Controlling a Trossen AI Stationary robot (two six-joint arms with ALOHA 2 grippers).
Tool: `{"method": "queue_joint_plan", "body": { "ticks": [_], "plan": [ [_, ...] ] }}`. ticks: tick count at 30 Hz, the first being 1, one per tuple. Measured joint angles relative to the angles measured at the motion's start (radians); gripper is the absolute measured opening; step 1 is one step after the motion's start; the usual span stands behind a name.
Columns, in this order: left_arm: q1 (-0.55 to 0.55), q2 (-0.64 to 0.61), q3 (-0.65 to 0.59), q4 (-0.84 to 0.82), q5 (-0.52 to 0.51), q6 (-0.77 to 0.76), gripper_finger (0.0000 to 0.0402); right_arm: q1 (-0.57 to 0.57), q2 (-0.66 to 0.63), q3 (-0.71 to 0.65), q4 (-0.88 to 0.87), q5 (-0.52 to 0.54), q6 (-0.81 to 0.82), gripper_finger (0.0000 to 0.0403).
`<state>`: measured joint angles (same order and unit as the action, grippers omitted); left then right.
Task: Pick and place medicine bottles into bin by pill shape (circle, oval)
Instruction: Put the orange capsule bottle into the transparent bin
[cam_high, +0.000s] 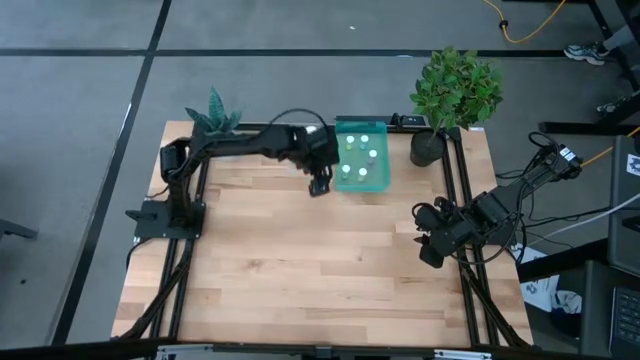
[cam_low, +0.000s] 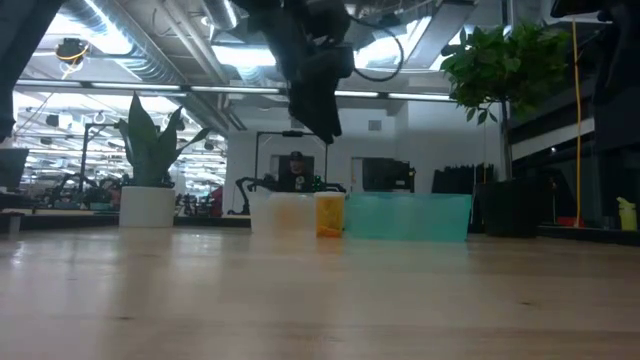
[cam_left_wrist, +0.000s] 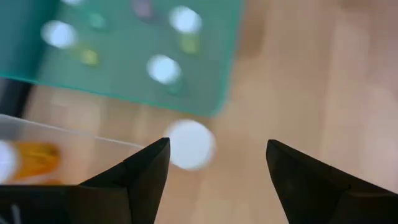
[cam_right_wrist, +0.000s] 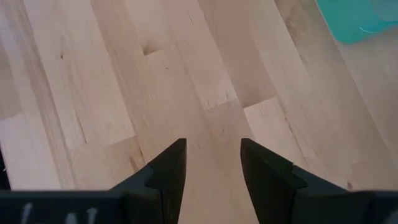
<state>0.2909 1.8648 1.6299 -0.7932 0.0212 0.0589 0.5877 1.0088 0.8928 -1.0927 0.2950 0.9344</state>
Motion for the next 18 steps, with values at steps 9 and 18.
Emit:
{"method": "queue_joint_plan", "body": {
  "ticks": [9, 18],
  "plan": [
    [-0.134, 0.007, -0.009, -0.04, -0.007, -0.01, 0.0252, 0.0, 0.0, 0.0, 0.0, 0.0, 0.0, 0.0154],
    [-0.14, 0.009, -0.17, 0.022, -0.024, -0.07, 0.0251, 0.0, 0.0, 0.0, 0.0, 0.0, 0.0, 0.0154]
  ]
}}
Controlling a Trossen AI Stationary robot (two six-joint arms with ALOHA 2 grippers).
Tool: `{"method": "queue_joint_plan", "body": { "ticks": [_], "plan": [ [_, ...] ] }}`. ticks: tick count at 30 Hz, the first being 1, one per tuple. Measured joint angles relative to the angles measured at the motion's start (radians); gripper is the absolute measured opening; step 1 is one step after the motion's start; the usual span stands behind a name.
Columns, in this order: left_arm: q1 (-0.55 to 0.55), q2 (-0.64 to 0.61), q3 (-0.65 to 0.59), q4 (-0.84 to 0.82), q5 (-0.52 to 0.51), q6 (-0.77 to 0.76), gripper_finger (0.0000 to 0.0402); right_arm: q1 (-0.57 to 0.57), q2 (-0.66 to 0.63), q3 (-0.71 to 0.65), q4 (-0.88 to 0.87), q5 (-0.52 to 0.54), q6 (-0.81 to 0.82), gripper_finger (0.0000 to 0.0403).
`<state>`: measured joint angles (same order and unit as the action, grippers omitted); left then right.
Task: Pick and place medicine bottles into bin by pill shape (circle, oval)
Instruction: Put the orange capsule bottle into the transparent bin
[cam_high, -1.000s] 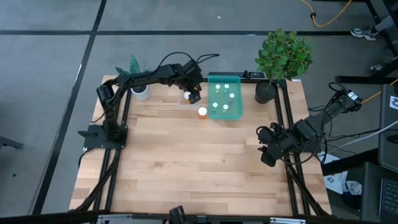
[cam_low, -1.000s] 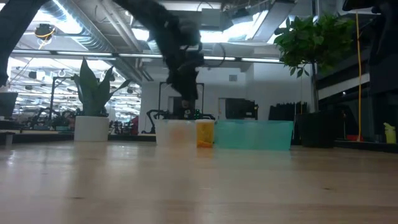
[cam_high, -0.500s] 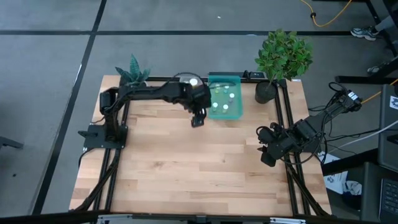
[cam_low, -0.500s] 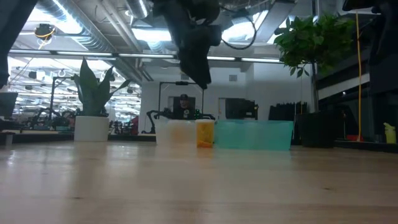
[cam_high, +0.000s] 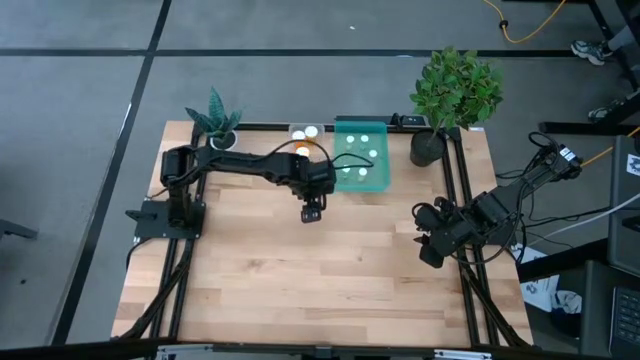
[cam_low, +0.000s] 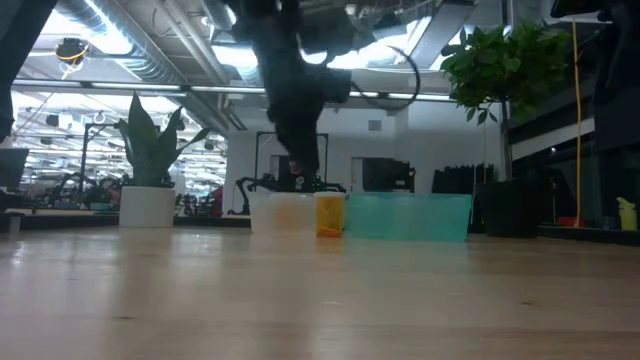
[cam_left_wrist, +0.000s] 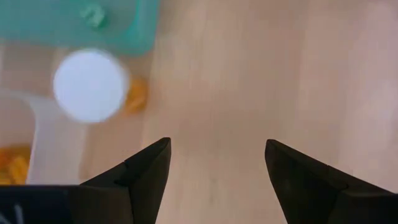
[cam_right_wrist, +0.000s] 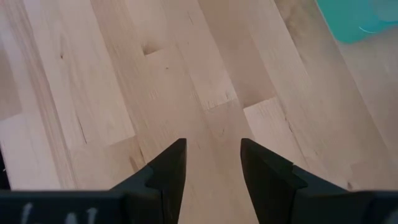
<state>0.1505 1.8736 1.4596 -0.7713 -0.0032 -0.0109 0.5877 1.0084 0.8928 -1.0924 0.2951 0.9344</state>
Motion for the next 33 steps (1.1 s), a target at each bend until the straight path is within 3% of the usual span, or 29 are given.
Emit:
{"method": "queue_joint_plan", "body": {
  "ticks": [4, 12, 25, 33],
  "plan": [
    [0.015, 0.0, -0.077, 0.071, -0.091, -0.014, 0.0251, 0.0, 0.0, 0.0, 0.0, 0.0, 0.0, 0.0154],
    [0.083, 0.0, -0.191, 0.236, -0.081, 0.004, 0.0251, 0.0, 0.0, 0.0, 0.0, 0.0, 0.0, 0.0154],
    [0.158, 0.016, -0.199, 0.381, -0.028, 0.1, 0.0251, 0.0, 0.0, 0.0, 0.0, 0.0, 0.0, 0.0154],
    [0.158, 0.093, -0.198, 0.455, 0.021, 0.122, 0.0251, 0.0, 0.002, 0.0, 0.002, 0.002, 0.001, 0.0154]
  ]
}}
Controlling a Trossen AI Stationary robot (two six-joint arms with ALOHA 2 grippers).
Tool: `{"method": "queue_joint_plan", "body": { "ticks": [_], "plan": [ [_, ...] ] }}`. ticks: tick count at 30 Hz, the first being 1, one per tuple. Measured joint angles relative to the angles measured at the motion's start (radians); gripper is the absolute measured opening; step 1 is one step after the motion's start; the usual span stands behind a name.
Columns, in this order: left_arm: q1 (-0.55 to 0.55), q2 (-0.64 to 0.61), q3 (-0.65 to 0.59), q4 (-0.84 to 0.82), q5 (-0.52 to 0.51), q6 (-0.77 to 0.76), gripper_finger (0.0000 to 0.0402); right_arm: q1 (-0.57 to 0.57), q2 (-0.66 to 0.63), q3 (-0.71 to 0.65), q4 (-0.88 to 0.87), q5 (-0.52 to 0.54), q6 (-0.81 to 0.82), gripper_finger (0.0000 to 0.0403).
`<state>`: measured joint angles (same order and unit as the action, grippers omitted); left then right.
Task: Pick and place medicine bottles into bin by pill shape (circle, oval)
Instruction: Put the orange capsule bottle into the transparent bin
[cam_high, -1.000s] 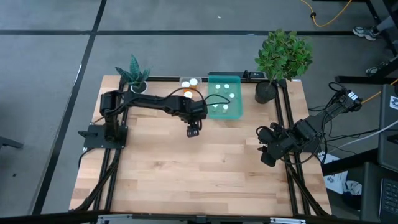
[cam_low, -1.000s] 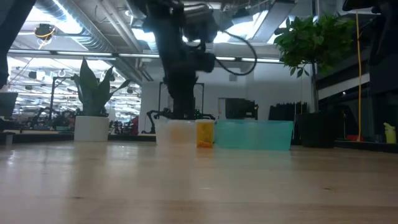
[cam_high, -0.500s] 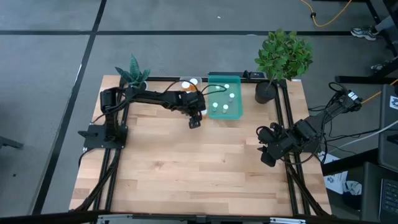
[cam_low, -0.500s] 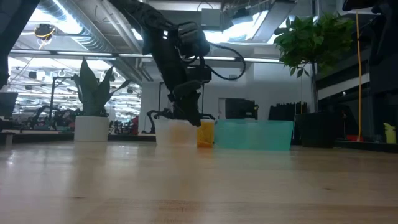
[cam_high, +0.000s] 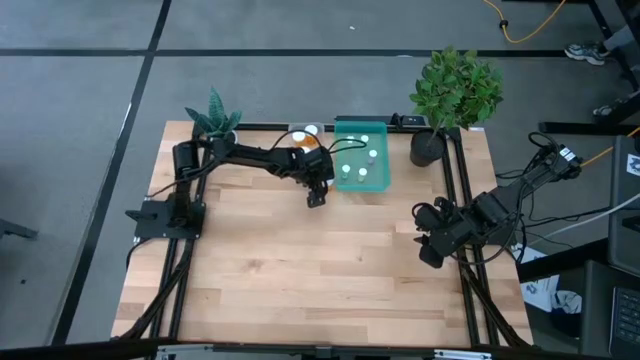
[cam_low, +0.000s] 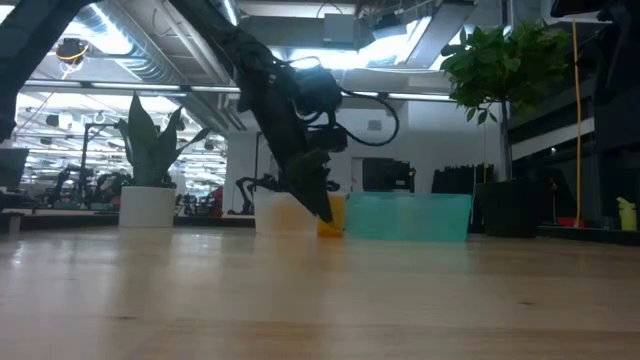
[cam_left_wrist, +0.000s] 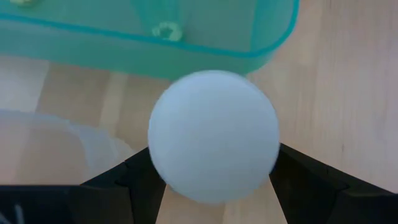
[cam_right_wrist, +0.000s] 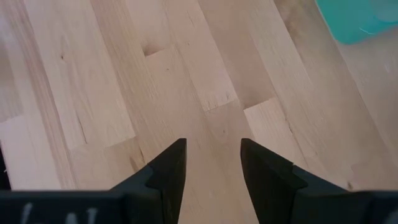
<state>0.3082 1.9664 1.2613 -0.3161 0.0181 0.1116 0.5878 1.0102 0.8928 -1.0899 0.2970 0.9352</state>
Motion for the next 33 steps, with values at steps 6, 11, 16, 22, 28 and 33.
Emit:
{"method": "queue_joint_plan", "body": {
  "ticks": [6, 11, 16, 22, 28, 33],
  "plan": [
    [-0.007, 0.0, 0.0, 0.015, -0.005, 0.002, 0.0251, 0.0, 0.005, 0.0, -0.001, -0.002, 0.0, 0.0154],
    [-0.007, -0.003, 0.032, 0.012, -0.005, 0.003, 0.0251, 0.0, 0.005, 0.0, -0.001, -0.001, 0.0, 0.0154],
    [-0.007, -0.004, 0.066, 0.013, -0.006, 0.004, 0.0251, 0.0, 0.005, 0.0, -0.001, -0.001, 0.0, 0.0154],
    [-0.007, -0.004, 0.068, -0.041, -0.006, 0.004, 0.0251, 0.0, 0.005, 0.0, -0.001, -0.002, 0.0, 0.0154],
    [-0.008, -0.004, 0.068, -0.05, -0.024, 0.004, 0.0251, 0.0, 0.005, 0.0, -0.001, -0.002, 0.0, 0.0154],
    [-0.007, -0.004, 0.068, -0.043, -0.024, 0.004, 0.0251, 0.0, 0.005, 0.0, -0.001, -0.002, 0.0, 0.0154]
  ]
}}
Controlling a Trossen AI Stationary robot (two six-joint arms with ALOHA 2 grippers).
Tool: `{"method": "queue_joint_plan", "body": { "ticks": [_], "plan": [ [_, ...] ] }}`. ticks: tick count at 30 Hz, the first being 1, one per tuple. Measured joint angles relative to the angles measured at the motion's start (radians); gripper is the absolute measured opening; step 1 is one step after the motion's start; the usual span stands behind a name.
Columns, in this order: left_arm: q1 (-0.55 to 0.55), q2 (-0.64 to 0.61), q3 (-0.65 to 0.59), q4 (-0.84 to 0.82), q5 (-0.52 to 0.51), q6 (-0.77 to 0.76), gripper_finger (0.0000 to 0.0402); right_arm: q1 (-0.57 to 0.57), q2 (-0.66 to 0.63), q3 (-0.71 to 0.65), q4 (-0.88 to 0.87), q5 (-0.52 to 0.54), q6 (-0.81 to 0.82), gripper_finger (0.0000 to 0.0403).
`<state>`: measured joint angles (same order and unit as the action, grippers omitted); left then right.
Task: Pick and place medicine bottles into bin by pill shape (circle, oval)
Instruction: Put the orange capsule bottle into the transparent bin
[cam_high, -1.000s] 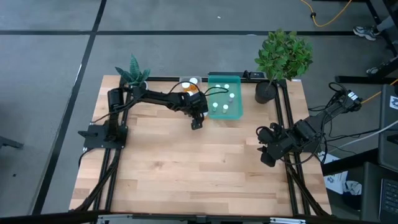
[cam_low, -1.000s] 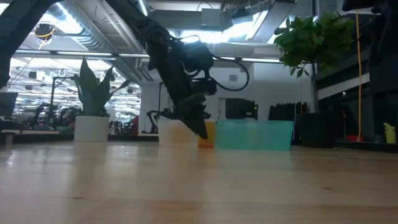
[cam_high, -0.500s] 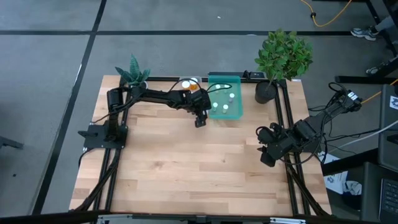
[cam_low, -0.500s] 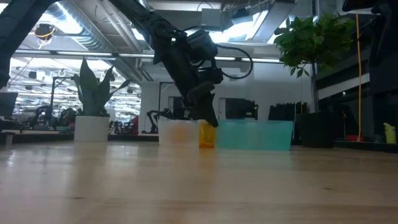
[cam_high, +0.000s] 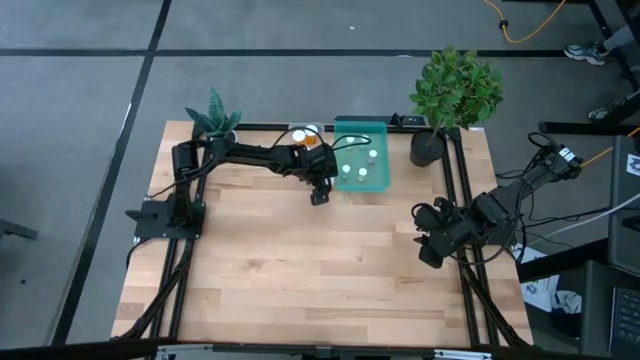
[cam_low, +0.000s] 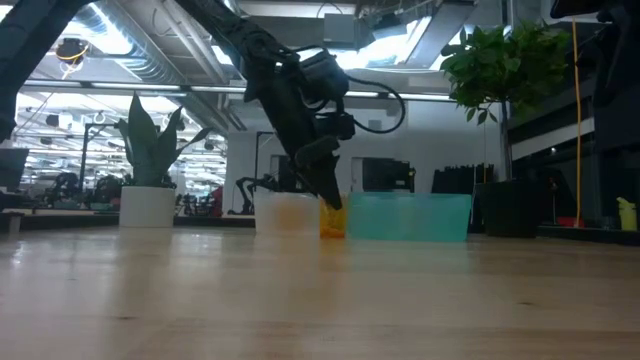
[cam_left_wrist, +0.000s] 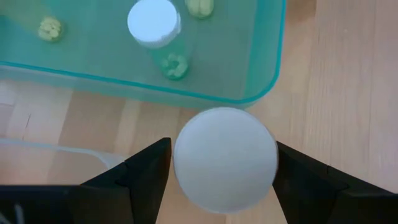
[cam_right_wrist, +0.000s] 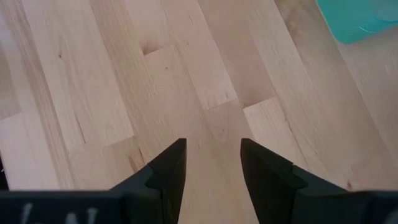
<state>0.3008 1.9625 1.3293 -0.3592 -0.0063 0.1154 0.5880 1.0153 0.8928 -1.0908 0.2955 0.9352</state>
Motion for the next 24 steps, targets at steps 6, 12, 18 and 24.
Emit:
{"method": "queue_joint_plan", "body": {
  "ticks": [6, 12, 18, 24],
  "plan": [
    [0.0, 0.0, 0.0, 0.005, 0.0, 0.0, 0.0248, 0.0, 0.0, 0.0, 0.0, 0.0, 0.0, 0.0154],
    [-0.001, -0.002, 0.0, 0.003, -0.001, -0.005, 0.0205, 0.0, 0.0, 0.0, 0.0, 0.0, 0.0, 0.0154],
    [-0.007, -0.009, 0.002, -0.029, 0.005, -0.031, 0.0173, 0.0, 0.0, 0.0, 0.0, 0.0, 0.0, 0.0154],
    [-0.033, -0.096, 0.0, -0.11, 0.019, -0.033, 0.0173, 0.0, -0.001, 0.0, 0.0, -0.001, 0.0, 0.0154]
  ]
}}
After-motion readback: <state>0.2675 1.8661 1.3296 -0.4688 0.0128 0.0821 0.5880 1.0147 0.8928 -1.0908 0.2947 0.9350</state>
